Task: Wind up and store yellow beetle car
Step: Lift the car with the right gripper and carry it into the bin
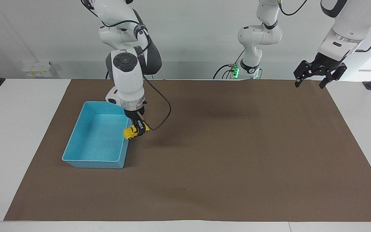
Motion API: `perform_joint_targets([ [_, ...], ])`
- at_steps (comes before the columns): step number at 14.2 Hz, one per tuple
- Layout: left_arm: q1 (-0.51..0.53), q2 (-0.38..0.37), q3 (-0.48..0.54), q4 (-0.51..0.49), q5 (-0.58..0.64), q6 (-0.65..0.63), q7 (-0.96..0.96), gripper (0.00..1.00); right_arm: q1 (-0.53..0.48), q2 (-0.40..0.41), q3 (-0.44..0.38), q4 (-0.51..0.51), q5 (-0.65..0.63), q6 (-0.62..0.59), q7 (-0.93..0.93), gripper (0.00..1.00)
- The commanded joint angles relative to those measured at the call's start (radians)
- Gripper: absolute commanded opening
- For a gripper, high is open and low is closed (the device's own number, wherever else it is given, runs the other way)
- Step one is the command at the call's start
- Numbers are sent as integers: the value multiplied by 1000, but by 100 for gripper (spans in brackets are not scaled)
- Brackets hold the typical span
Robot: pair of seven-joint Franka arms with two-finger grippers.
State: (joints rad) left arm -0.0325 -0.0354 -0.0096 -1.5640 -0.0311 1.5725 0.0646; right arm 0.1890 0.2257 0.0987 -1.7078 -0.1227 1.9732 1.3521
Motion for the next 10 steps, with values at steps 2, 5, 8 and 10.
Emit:
perform_joint_targets([
  [2,11,-6,-7,7,13,-22,6,100,-14,-52,4,-9,34,-33,-146,0],
  [5,11,-6,-7,8,13,-22,6,100,-49,-69,-1,-10,86,-48,-285,0],
  [8,11,-6,-7,8,13,-22,6,100,-88,-77,-2,-16,90,-83,-505,0],
  [10,11,-6,-7,7,13,-22,6,100,-120,-78,-2,-21,92,-85,-614,0],
])
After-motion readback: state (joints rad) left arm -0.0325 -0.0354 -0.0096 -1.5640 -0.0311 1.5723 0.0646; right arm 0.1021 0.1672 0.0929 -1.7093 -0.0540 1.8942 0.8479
